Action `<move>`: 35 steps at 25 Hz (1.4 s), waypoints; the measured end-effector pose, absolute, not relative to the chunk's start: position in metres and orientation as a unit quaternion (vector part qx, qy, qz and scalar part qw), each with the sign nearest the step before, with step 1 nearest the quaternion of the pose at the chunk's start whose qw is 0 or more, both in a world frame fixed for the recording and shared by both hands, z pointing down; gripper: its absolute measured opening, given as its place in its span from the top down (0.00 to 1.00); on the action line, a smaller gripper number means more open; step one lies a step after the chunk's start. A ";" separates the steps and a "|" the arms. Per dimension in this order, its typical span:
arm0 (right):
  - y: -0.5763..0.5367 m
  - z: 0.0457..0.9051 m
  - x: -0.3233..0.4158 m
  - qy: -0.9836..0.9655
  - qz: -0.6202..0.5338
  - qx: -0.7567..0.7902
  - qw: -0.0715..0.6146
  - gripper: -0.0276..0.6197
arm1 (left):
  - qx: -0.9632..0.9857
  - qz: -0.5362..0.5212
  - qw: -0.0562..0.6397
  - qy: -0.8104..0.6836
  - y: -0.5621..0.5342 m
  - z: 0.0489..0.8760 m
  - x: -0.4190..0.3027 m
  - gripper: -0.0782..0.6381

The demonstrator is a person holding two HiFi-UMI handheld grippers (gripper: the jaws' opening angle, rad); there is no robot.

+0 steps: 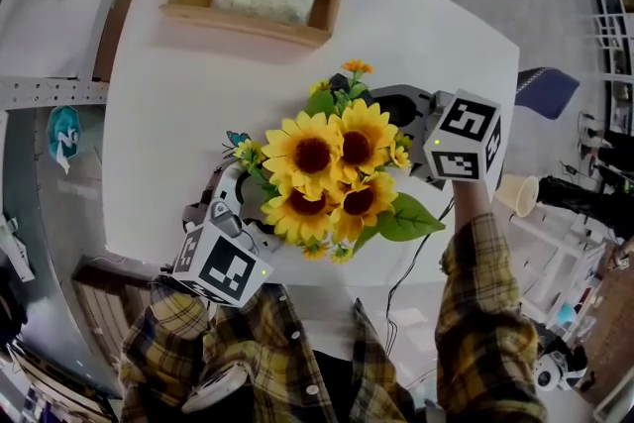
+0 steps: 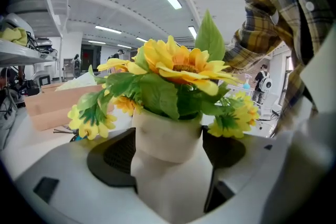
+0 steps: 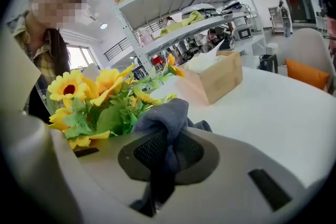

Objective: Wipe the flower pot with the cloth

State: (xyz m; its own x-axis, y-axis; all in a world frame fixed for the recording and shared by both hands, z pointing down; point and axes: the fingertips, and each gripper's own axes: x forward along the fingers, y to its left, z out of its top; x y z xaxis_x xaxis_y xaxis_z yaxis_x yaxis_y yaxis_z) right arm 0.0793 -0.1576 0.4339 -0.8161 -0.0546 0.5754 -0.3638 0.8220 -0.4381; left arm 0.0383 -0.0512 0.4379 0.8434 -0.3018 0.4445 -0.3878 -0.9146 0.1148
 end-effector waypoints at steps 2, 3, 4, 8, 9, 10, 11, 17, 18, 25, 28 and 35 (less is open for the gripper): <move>-0.152 0.432 0.084 -0.911 0.280 0.128 0.273 0.91 | 0.952 0.218 0.103 -0.190 -0.047 0.436 0.033 0.35; -0.148 0.431 0.085 -0.911 0.282 0.134 0.270 0.91 | 0.949 0.220 0.106 -0.197 -0.044 0.436 0.030 0.35; -0.143 0.431 0.086 -0.910 0.285 0.139 0.268 0.91 | 0.947 0.222 0.108 -0.206 -0.041 0.437 0.025 0.35; -0.122 0.434 0.089 -0.903 0.299 0.174 0.254 0.91 | 0.933 0.241 0.122 -0.237 -0.020 0.444 0.002 0.35; -0.117 0.436 0.091 -0.901 0.303 0.186 0.251 0.91 | 0.929 0.245 0.128 -0.244 -0.014 0.446 -0.004 0.35; -0.112 0.436 0.093 -0.898 0.307 0.197 0.247 0.91 | 0.925 0.250 0.137 -0.250 -0.008 0.448 -0.008 0.35; -0.106 0.437 0.095 -0.895 0.310 0.208 0.243 0.91 | 0.921 0.254 0.147 -0.257 -0.002 0.450 -0.012 0.35; -0.050 0.428 0.100 -0.876 0.337 0.285 0.192 0.91 | 0.890 0.262 0.184 -0.324 0.029 0.454 -0.027 0.35; -0.040 0.427 0.099 -0.873 0.342 0.295 0.184 0.91 | 0.887 0.259 0.185 -0.334 0.030 0.450 -0.028 0.35; 0.006 0.431 0.073 -0.852 0.369 0.347 0.135 0.91 | 0.882 0.218 0.189 -0.373 0.022 0.441 -0.037 0.35; 0.010 0.431 0.072 -0.846 0.379 0.354 0.121 0.91 | 0.897 0.218 0.169 -0.346 0.020 0.439 -0.034 0.35; 0.008 0.433 0.070 -0.858 0.394 0.291 0.151 0.91 | 0.919 0.262 0.102 -0.276 0.015 0.446 -0.020 0.36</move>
State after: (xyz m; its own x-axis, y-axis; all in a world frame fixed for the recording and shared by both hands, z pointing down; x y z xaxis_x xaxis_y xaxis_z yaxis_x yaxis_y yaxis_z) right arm 0.0703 0.0078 0.4326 -0.7844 -0.3811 0.4894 -0.6196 0.5191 -0.5887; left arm -0.0195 0.0150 0.4461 0.7107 -0.4537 0.5377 -0.5603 -0.8272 0.0425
